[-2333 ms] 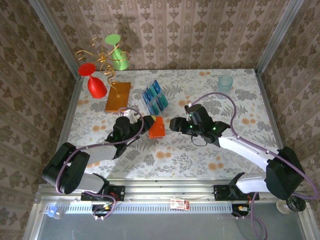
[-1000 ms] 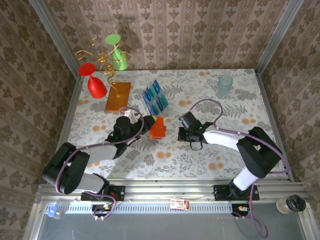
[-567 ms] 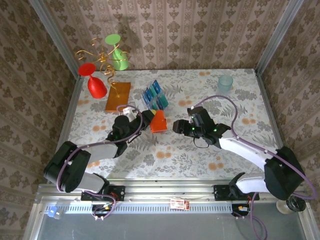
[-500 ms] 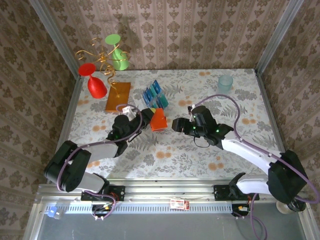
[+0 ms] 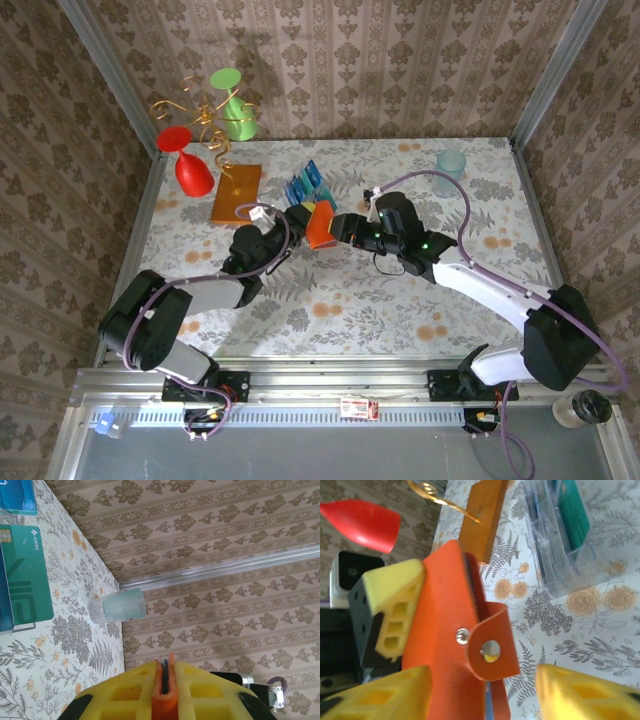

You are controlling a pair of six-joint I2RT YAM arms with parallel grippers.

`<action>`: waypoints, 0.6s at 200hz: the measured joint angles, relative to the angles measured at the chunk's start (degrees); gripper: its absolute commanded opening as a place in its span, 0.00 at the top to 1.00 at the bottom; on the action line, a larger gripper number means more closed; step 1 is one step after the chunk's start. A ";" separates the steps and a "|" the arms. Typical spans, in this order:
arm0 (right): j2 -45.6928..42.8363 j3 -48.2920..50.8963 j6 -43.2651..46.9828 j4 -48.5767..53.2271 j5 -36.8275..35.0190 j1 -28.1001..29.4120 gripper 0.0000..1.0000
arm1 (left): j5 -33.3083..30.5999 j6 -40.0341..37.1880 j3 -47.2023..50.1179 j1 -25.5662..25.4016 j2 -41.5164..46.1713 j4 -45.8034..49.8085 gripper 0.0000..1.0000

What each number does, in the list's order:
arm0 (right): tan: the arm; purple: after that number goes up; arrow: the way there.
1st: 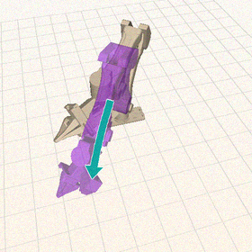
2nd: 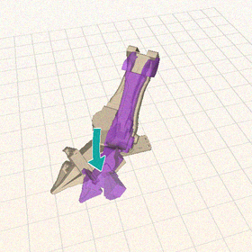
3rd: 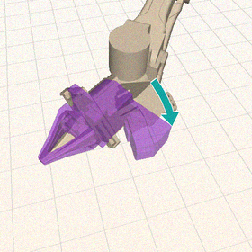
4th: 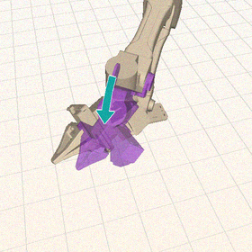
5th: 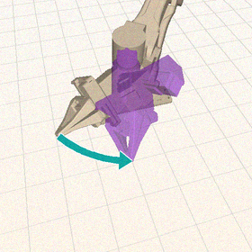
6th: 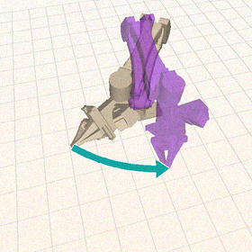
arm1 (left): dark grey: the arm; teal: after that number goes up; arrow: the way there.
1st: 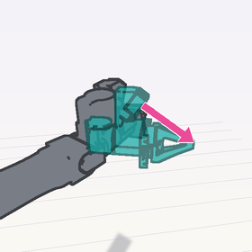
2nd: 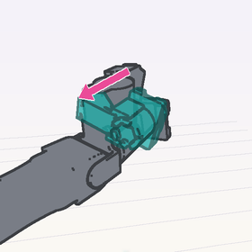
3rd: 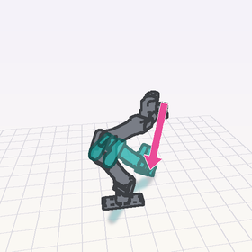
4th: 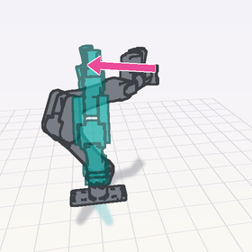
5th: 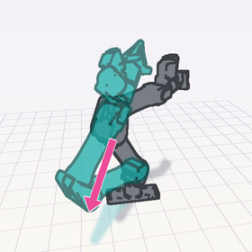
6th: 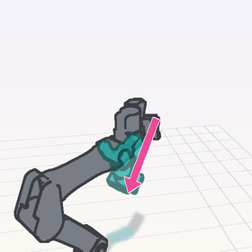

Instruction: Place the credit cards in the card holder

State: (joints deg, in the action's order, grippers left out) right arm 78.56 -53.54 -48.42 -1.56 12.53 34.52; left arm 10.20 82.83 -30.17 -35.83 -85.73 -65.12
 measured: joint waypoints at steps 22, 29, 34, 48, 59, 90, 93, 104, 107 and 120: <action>-0.09 2.21 -1.44 -3.13 0.20 -1.53 0.65 | -0.63 1.05 0.00 -0.22 -0.39 -1.49 1.00; -0.09 2.99 -1.79 -4.09 0.28 -1.92 0.67 | -0.66 1.20 0.00 -0.26 -0.42 -1.73 1.00; -0.13 3.72 -2.14 -4.83 0.35 -2.19 0.68 | -0.70 1.25 0.00 -0.26 -0.42 -1.81 1.00; -0.44 5.55 -2.97 -6.21 0.44 -2.69 0.69 | -1.05 1.49 0.00 -0.42 -0.42 -2.12 1.00; -0.66 6.88 -3.52 -7.13 0.61 -2.95 0.69 | -1.07 1.64 -0.02 -0.50 -0.42 -2.36 1.00; -1.07 8.87 -4.98 -9.62 1.27 -3.28 0.69 | -1.07 1.68 -0.24 -0.52 -0.42 -2.67 1.00; -1.11 9.01 -5.14 -9.88 1.31 -3.30 0.69 | -1.07 1.70 -0.28 -0.52 -0.42 -2.71 1.00; -1.33 9.55 -5.84 -11.06 1.70 -3.54 0.69 | -1.16 1.92 -0.46 -0.52 -0.42 -2.89 1.00; -1.36 9.70 -5.95 -11.39 1.81 -3.58 0.69 | -1.20 2.05 -0.52 -0.52 -0.42 -2.95 1.00; -1.36 10.27 -6.95 -13.05 2.78 -3.87 0.69 | -1.29 2.38 -0.90 -0.57 -0.44 -3.43 1.00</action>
State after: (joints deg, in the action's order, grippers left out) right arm 77.21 -43.27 -55.37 -14.61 15.31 30.65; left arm 8.91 85.21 -31.07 -36.40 -86.17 -68.55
